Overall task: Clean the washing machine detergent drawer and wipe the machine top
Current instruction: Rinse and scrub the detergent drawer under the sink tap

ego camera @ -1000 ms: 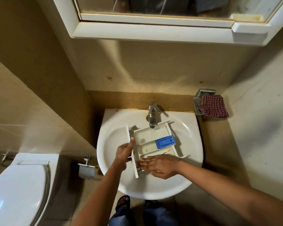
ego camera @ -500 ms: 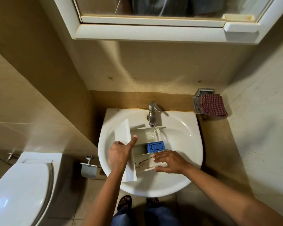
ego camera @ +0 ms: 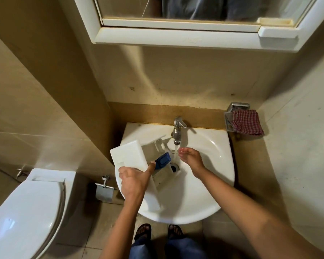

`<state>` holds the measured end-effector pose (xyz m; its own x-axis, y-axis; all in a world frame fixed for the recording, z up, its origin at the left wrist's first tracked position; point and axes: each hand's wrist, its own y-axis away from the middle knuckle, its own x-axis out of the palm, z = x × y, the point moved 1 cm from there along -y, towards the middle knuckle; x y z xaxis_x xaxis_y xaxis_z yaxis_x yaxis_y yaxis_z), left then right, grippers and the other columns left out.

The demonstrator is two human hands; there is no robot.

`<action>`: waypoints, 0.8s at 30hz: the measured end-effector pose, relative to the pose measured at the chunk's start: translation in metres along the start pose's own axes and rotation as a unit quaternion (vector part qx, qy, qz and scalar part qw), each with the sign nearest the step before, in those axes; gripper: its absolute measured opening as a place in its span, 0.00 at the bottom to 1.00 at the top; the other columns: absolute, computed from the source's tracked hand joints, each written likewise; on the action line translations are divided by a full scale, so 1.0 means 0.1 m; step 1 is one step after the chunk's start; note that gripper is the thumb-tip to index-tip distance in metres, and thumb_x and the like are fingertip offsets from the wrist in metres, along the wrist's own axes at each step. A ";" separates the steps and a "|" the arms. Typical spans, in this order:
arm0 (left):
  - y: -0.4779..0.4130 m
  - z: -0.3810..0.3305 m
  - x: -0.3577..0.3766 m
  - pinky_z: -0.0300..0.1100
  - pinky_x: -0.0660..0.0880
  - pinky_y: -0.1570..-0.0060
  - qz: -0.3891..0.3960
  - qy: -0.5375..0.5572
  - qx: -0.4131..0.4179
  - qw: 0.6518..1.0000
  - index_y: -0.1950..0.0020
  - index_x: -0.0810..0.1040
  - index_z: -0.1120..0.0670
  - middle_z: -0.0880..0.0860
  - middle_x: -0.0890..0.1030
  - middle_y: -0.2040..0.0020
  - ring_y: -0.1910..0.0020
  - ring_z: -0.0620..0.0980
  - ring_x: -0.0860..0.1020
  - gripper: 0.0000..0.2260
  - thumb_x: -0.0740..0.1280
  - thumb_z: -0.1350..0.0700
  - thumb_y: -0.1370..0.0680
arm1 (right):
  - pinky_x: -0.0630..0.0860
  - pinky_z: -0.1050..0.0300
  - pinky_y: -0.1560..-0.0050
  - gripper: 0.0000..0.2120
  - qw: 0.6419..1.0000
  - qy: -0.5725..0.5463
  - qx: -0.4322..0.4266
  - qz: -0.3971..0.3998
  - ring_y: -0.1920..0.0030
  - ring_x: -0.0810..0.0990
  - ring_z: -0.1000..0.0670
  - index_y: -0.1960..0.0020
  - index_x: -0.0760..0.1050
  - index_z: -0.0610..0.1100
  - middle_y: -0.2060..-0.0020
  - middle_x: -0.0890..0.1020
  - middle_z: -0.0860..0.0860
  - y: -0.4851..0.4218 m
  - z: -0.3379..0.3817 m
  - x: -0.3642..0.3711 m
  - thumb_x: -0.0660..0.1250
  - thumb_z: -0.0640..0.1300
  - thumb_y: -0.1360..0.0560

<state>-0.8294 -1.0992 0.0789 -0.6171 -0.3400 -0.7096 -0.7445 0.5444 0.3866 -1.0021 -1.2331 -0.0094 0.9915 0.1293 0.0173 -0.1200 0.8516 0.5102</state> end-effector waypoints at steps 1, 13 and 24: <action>0.03 0.02 -0.01 0.48 0.69 0.54 0.005 0.030 -0.005 1.000 0.35 0.61 0.67 0.63 0.72 0.38 0.42 0.62 0.74 0.43 0.74 0.37 0.32 | 0.77 0.57 0.45 0.10 0.997 -0.068 0.030 0.004 0.50 0.80 0.45 0.45 0.76 0.37 0.49 0.80 0.40 -0.02 0.07 0.03 0.60 0.29 0.23; 0.12 0.09 0.31 0.42 0.76 0.65 0.046 0.382 -0.096 0.918 0.47 0.77 0.63 0.57 0.82 0.57 0.62 0.54 0.80 0.26 0.76 0.48 0.37 | 0.71 0.51 0.37 0.20 0.969 -0.213 0.114 0.045 0.51 0.78 0.46 0.33 0.67 0.31 0.50 0.78 0.40 -0.15 0.48 0.20 0.48 0.25 0.21; 0.04 0.26 0.85 0.44 0.76 0.62 0.127 0.538 -0.199 0.809 0.45 0.68 0.58 0.55 0.74 0.58 0.61 0.51 0.76 0.12 0.68 0.64 0.25 | 0.73 0.52 0.36 0.18 0.999 -0.031 0.022 0.031 0.38 0.77 0.41 0.35 0.69 0.31 0.40 0.77 0.36 -0.15 0.37 0.08 0.54 0.24 0.23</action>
<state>-0.8783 -1.1061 0.0054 -0.4676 -0.8438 0.2633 -0.4504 0.4837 0.7505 -0.9900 -1.2636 0.0152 0.9836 0.1490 0.1019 -0.1805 0.8197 0.5436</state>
